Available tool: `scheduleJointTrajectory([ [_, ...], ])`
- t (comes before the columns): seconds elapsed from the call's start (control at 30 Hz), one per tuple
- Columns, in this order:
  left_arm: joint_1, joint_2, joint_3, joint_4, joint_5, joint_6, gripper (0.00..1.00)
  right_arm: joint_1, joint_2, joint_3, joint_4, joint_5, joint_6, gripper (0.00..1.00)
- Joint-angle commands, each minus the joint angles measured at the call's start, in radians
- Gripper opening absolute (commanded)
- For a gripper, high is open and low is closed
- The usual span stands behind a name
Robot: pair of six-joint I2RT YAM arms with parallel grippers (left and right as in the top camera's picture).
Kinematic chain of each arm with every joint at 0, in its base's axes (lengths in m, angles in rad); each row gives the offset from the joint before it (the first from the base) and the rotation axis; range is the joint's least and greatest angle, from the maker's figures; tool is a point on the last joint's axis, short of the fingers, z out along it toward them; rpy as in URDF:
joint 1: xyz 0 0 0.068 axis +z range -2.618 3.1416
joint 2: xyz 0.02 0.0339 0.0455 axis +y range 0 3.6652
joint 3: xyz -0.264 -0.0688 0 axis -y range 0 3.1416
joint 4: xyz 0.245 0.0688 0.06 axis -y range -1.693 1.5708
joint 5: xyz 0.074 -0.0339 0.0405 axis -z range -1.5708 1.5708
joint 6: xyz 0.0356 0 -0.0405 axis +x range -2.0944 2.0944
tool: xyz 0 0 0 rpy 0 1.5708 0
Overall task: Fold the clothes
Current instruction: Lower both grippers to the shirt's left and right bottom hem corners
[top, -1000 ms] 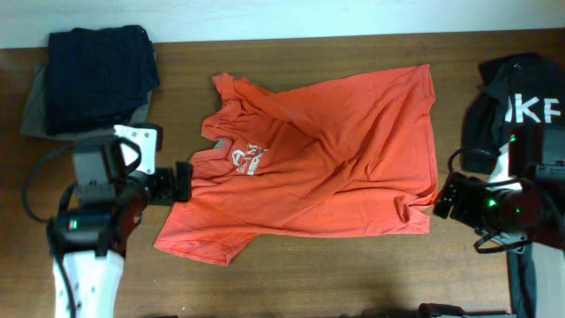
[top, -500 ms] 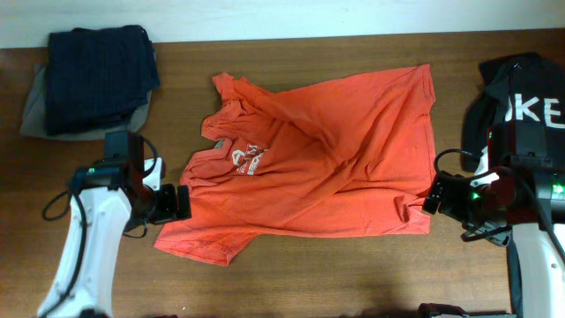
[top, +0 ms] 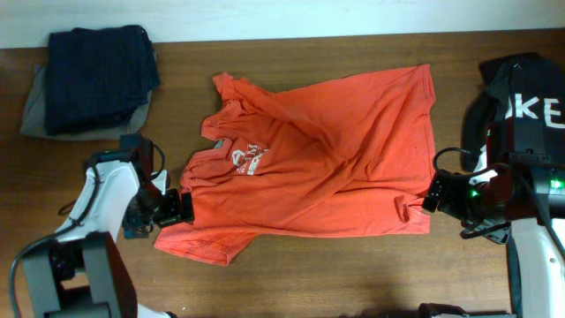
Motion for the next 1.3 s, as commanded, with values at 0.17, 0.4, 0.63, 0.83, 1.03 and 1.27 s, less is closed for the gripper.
scheduleJointTrajectory([
  [0.17,0.004,0.059,0.011,0.032,-0.011,-0.014,0.97,0.005,0.002,-0.003,0.002,-0.002,0.012,0.92],
  [0.4,0.004,0.072,0.01,0.045,-0.012,-0.014,0.9,0.005,0.002,-0.005,0.003,-0.002,0.012,0.93],
  [0.63,0.004,0.077,-0.018,0.069,-0.011,-0.014,0.84,0.005,0.002,-0.059,0.021,-0.002,0.013,0.92],
  [0.83,0.004,0.077,-0.042,0.078,-0.011,-0.014,0.82,0.005,0.002,-0.134,0.061,-0.003,0.013,0.92],
  [1.03,0.004,0.077,-0.072,0.101,0.005,-0.021,0.79,0.005,0.003,-0.168,0.095,-0.011,0.017,0.92],
  [1.27,0.004,0.078,-0.109,0.144,0.014,-0.044,0.79,0.005,0.003,-0.208,0.144,-0.018,0.017,0.92],
])
